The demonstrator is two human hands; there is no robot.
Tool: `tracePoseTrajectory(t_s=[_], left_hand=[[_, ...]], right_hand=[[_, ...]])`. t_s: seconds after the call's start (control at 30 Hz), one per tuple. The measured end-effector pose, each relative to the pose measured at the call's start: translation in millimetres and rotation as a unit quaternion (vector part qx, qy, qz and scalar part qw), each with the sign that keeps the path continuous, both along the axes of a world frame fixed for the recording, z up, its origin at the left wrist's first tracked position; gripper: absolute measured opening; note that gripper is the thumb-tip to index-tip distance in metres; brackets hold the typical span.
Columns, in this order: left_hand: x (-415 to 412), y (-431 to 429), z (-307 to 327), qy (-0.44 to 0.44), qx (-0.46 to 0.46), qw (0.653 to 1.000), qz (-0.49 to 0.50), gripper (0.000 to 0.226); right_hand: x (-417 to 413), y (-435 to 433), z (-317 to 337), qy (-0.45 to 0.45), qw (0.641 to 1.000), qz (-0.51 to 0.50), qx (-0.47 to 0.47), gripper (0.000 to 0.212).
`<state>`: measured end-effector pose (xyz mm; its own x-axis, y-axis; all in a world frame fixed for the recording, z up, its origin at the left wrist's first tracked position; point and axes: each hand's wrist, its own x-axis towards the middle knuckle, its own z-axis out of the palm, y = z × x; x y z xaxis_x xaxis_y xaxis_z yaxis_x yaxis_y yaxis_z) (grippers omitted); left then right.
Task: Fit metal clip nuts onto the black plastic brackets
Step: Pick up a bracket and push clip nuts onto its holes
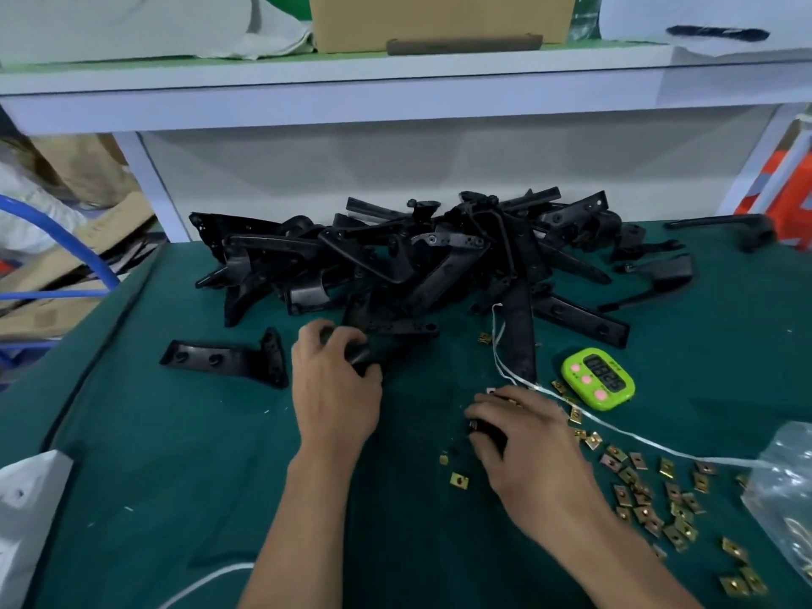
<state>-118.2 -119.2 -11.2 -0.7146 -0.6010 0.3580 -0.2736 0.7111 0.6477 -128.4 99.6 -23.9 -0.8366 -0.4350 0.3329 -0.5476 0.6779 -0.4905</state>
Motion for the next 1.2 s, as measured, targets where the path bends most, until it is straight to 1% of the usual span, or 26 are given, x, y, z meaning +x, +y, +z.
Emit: tracePoseTrajectory(t_s=[0.03,0.1,0.13,0.2,0.33,0.37,0.43,0.47,0.53,0.57,0.6,0.63,0.7,0.73,0.77,0.8,0.83,0.87,0.93,0.97,1.03,1.07,1.1,1.13,1.17,1.2], left_hand=[[-0.3,4.1,1.0,0.014,0.015,1.000,-0.012,0.044],[-2.7,10.1,-0.1,0.017,0.018,0.998,-0.062,0.061],[-4.2,12.4,-1.7,-0.008,-0.013,0.996,-0.084,0.069],[-6.4,18.3,-4.7,-0.068,-0.097,0.989,-0.084,0.070],[-15.9,25.3,1.6,-0.074,-0.148,0.986,-0.025,0.059],[-19.0,24.4,3.9,-0.086,-0.164,0.982,-0.031,0.056],[-22.9,21.9,12.0,-0.092,-0.197,0.975,-0.045,0.038],[-22.9,20.8,16.8,-0.071,-0.200,0.976,-0.048,0.030],[-18.4,21.0,29.2,0.012,-0.187,0.980,-0.059,0.019],[-14.2,22.9,36.3,0.057,-0.161,0.983,-0.063,0.016],[-8.6,25.2,42.9,0.098,-0.110,0.987,-0.070,0.014],[-1.9,29.2,48.3,0.130,-0.025,0.987,-0.087,0.015],[12.9,39.9,51.3,0.163,0.167,0.964,-0.125,0.026],[20.5,44.1,48.9,0.161,0.228,0.951,-0.136,0.034],[28.7,46.4,44.7,0.147,0.272,0.940,-0.146,0.041],[36.4,47.6,40.0,0.131,0.315,0.927,-0.155,0.045],[42.6,47.1,35.2,0.115,0.362,0.910,-0.164,0.046],[47.8,45.3,29.9,0.108,0.413,0.887,-0.176,0.045],[55.7,40.2,20.7,0.112,0.499,0.834,-0.205,0.040],[58.5,39.4,17.7,0.112,0.523,0.817,-0.216,0.040],[60.7,41.8,15.8,0.112,0.551,0.791,-0.241,0.035],[61.2,43.2,14.5,0.113,0.562,0.779,-0.254,0.031],[60.9,45.3,15.2,0.115,0.562,0.775,-0.265,0.025],[60.2,47.4,15.8,0.115,0.543,0.788,-0.268,0.017],[60.4,49.5,16.2,0.106,0.498,0.822,-0.256,0.007],[60.4,51.0,13.1,0.083,0.424,0.872,-0.230,0.013]], right_hand=[[-0.4,0.1,-0.3,0.005,1.000,-0.005,-0.005,0.024],[0.7,-0.6,2.3,0.012,1.000,-0.006,-0.010,0.025],[1.1,-0.7,3.2,0.016,1.000,-0.002,-0.011,0.023],[0.4,-0.9,2.5,0.030,0.999,0.010,-0.009,0.021],[0.8,-3.5,4.0,0.024,1.000,0.004,-0.018,0.025],[1.1,-4.2,3.7,0.023,1.000,0.002,-0.019,0.025],[2.5,-2.8,4.2,0.007,1.000,0.005,-0.021,0.020],[2.6,-2.2,4.1,0.003,1.000,0.010,-0.021,0.015],[0.9,-2.3,2.7,-0.006,1.000,0.017,-0.003,0.010],[-0.3,-2.8,1.8,-0.015,1.000,0.015,0.008,0.013],[-1.6,-3.4,1.6,-0.027,1.000,0.009,0.005,0.017],[-2.9,-4.1,3.6,-0.040,0.999,-0.006,-0.019,0.019],[-2.0,-4.3,9.8,-0.062,0.990,-0.040,-0.116,0.028],[-0.6,-3.8,13.9,-0.078,0.981,-0.038,-0.173,0.038],[0.8,-2.6,17.6,-0.109,0.966,-0.016,-0.232,0.047],[1.6,-1.6,20.7,-0.148,0.947,0.012,-0.285,0.052],[2.3,-0.4,23.1,-0.178,0.930,0.036,-0.319,0.052],[3.3,0.8,25.1,-0.187,0.925,0.055,-0.326,0.045],[6.7,0.5,30.2,-0.147,0.944,0.082,-0.283,0.023],[8.5,-0.1,31.6,-0.123,0.954,0.097,-0.256,0.020],[12.5,-2.4,36.5,-0.084,0.965,0.121,-0.218,0.028],[14.0,-3.2,41.1,-0.083,0.966,0.131,-0.208,0.027],[14.0,-2.7,46.2,-0.100,0.963,0.147,-0.204,0.022],[13.6,-1.2,51.7,-0.127,0.957,0.163,-0.203,0.014],[12.6,1.8,56.5,-0.142,0.956,0.163,-0.198,0.008],[10.8,7.1,58.7,-0.135,0.963,0.143,-0.186,0.008]])
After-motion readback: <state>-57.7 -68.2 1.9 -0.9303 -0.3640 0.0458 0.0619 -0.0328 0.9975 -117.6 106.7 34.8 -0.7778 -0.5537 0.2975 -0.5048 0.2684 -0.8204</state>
